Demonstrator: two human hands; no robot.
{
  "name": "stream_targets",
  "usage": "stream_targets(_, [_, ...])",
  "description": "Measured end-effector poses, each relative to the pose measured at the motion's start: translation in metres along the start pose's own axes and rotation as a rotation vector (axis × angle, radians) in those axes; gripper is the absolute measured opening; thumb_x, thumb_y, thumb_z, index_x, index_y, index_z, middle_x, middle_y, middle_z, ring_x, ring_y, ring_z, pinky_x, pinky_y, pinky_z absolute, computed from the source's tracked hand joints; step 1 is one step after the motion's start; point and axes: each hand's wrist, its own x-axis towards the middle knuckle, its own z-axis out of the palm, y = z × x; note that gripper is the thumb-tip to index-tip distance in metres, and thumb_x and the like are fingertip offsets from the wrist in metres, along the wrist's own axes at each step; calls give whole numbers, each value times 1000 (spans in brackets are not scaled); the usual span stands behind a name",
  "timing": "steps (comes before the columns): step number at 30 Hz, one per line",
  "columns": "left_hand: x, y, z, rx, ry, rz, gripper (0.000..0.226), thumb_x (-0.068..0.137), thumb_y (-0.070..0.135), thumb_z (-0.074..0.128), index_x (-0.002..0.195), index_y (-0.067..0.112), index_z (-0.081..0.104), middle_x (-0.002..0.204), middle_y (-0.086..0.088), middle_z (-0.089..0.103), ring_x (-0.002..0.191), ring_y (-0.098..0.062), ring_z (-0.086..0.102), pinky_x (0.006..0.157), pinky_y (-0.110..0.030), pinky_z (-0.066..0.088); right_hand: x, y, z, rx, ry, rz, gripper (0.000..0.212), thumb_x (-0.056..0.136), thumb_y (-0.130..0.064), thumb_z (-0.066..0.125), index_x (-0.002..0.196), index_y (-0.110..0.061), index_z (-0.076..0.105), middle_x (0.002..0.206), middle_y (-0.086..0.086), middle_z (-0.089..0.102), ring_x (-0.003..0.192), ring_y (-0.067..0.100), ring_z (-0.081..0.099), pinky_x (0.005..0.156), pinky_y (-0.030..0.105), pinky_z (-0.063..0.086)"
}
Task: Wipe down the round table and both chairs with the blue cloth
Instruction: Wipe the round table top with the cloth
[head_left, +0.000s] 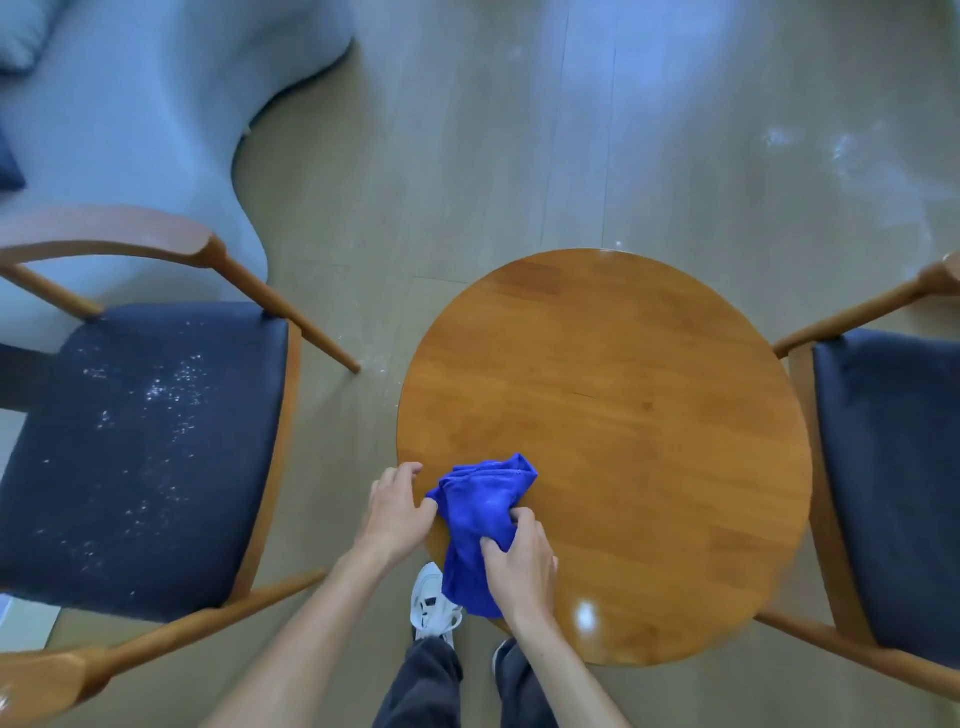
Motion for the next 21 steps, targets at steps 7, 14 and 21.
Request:
stream_targets(7, [12, 38, -25, -60, 101, 194, 48, 85, 11, 57, 132, 19, 48, 123, 1, 53, 118, -14, 45, 96, -25, 37, 18, -14, -55, -339, 497, -551, 39, 60, 3, 70, 95, -15, 66, 91, 2, 60, 82, 27, 55, 73, 37, 40])
stream_targets(14, [22, 60, -6, -7, 94, 287, 46, 85, 7, 58, 130, 12, 51, 122, -4, 54, 119, -19, 46, 100, -31, 38, 25, 32, -66, -615, 465, -647, 37, 55, 6, 76, 85, -16, 71, 81, 2, 63, 72, 25, 61, 65, 37, 50])
stream_targets(21, [23, 63, 26, 217, -4, 422, 44, 89, 16, 54, 132, 14, 48, 129, 0, 50, 119, -18, 43, 100, -28, 38, 49, 59, -91, -523, 423, -386, 40, 61, -2, 79, 99, -11, 71, 99, 6, 67, 86, 28, 65, 70, 38, 50])
